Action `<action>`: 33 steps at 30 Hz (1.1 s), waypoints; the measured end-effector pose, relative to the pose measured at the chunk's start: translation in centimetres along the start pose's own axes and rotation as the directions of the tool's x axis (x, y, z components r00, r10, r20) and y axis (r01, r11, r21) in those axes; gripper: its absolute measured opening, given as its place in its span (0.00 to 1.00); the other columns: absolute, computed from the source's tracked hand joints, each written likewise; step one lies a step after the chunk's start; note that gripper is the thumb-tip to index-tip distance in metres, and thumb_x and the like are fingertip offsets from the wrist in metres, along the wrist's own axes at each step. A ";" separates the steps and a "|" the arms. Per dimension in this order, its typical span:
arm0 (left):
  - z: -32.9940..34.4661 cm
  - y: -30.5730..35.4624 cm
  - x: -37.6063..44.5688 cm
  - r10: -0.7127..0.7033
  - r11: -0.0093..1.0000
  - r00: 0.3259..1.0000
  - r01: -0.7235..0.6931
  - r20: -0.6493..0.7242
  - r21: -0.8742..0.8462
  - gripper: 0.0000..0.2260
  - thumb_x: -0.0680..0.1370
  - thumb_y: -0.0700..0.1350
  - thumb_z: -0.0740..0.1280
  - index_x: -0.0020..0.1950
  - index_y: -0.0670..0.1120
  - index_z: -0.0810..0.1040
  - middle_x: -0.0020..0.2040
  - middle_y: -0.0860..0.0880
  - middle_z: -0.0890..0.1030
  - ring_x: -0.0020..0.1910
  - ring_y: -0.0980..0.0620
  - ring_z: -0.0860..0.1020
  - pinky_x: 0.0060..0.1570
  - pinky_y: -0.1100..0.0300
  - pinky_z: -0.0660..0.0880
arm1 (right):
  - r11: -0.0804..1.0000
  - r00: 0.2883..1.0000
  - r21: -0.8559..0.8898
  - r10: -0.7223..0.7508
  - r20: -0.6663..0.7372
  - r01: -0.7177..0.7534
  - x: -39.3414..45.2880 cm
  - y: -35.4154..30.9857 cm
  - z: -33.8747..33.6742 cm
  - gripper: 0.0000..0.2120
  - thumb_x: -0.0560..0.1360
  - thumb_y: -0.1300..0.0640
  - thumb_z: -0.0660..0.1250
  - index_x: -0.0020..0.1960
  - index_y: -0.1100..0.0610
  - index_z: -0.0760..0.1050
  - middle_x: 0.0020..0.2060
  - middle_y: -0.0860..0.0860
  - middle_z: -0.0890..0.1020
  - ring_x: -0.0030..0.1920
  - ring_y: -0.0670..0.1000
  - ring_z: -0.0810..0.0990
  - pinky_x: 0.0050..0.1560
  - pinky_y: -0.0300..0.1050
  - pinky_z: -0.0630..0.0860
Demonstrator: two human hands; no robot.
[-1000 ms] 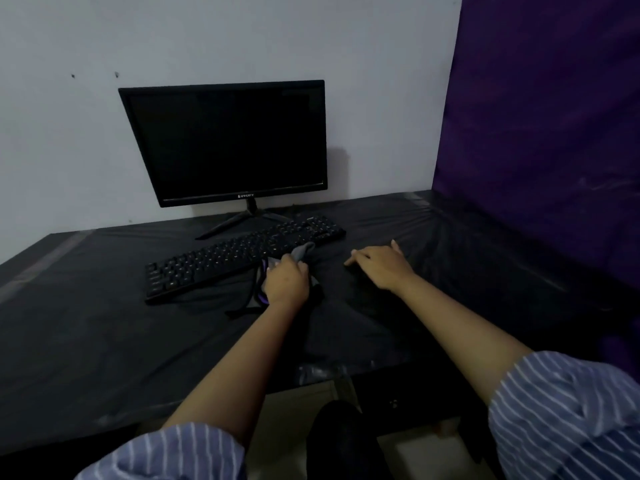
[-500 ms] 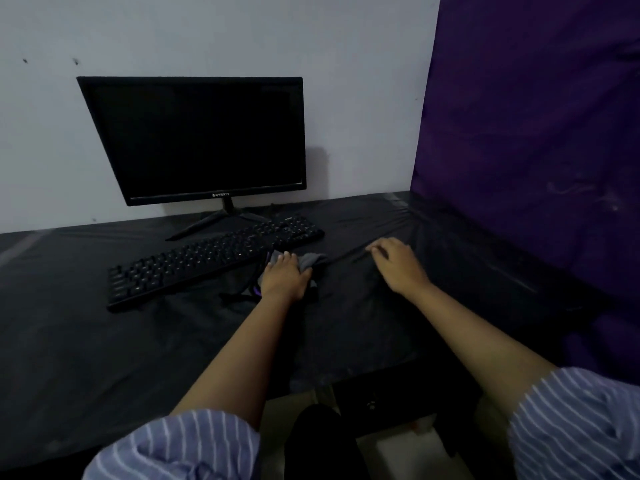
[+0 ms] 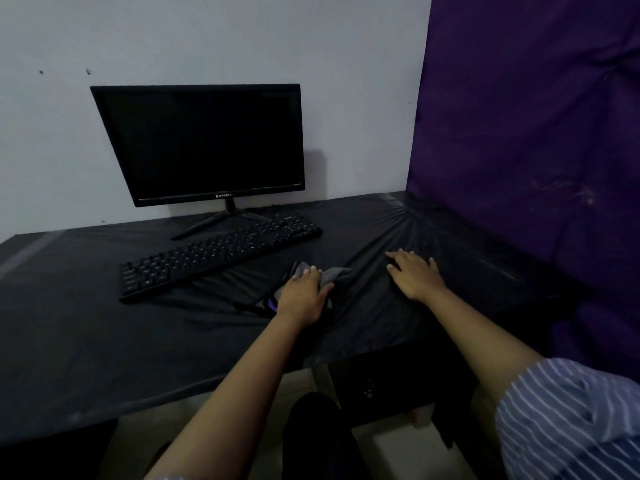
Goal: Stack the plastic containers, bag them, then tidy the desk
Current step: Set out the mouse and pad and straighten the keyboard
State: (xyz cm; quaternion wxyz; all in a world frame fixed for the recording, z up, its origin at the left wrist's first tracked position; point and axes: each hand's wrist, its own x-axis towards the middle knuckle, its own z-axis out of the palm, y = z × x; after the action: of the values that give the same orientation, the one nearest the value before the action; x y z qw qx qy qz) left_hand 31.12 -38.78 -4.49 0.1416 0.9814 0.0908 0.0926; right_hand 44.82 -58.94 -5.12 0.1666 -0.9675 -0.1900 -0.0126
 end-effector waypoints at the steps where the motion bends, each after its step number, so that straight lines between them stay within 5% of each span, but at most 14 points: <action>1: 0.0 0.0 0.1 0.001 1.000 1.000 -0.001 0.008 0.000 0.24 0.83 0.53 0.54 0.75 0.42 0.61 0.74 0.43 0.65 0.71 0.42 0.66 0.68 0.54 0.60 | 1.000 1.000 -0.008 0.002 0.007 -0.002 -0.1 0.0 0.0 0.23 0.83 0.46 0.49 0.77 0.46 0.58 0.79 0.48 0.56 0.79 0.51 0.52 0.76 0.58 0.43; 6: -0.3 -0.4 2.0 -0.065 0.998 0.998 0.066 0.020 -0.024 0.24 0.84 0.50 0.53 0.77 0.39 0.57 0.77 0.42 0.59 0.76 0.45 0.59 0.74 0.54 0.50 | 1.000 1.000 -0.023 0.002 0.001 -0.002 -0.2 0.2 0.1 0.24 0.82 0.45 0.48 0.77 0.45 0.57 0.79 0.48 0.55 0.79 0.50 0.51 0.77 0.57 0.43; 15: -1.6 -1.8 7.1 -0.220 0.974 0.975 0.219 -0.009 -0.065 0.20 0.84 0.48 0.54 0.70 0.36 0.66 0.70 0.36 0.69 0.70 0.39 0.66 0.70 0.52 0.58 | 1.000 1.000 -0.023 -0.005 -0.026 0.005 0.2 0.4 0.7 0.23 0.82 0.45 0.48 0.77 0.45 0.57 0.79 0.47 0.55 0.79 0.50 0.52 0.77 0.57 0.44; 24: -0.4 -0.5 6.4 -0.004 0.994 0.991 0.019 0.135 -0.109 0.25 0.83 0.53 0.54 0.78 0.44 0.57 0.78 0.46 0.58 0.78 0.43 0.53 0.74 0.57 0.48 | 1.000 1.000 -0.024 -0.003 -0.025 0.002 0.3 0.2 0.6 0.23 0.82 0.46 0.49 0.77 0.45 0.58 0.78 0.47 0.56 0.79 0.49 0.52 0.77 0.57 0.44; 33: 0.9 2.9 0.9 0.194 0.969 0.969 -0.165 0.154 -0.186 0.24 0.84 0.53 0.52 0.78 0.46 0.57 0.79 0.49 0.57 0.78 0.51 0.52 0.74 0.59 0.44 | 1.000 1.000 0.013 0.022 -0.006 -0.022 -0.8 -0.5 -0.1 0.24 0.83 0.45 0.41 0.78 0.45 0.57 0.79 0.46 0.55 0.79 0.50 0.51 0.77 0.57 0.44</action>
State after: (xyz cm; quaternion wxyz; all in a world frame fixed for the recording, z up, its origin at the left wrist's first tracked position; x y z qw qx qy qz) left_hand 32.60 -41.58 -4.32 0.2237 0.9741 -0.0195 0.0282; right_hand 43.91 -58.83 -4.92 0.1738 -0.9683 -0.1788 -0.0125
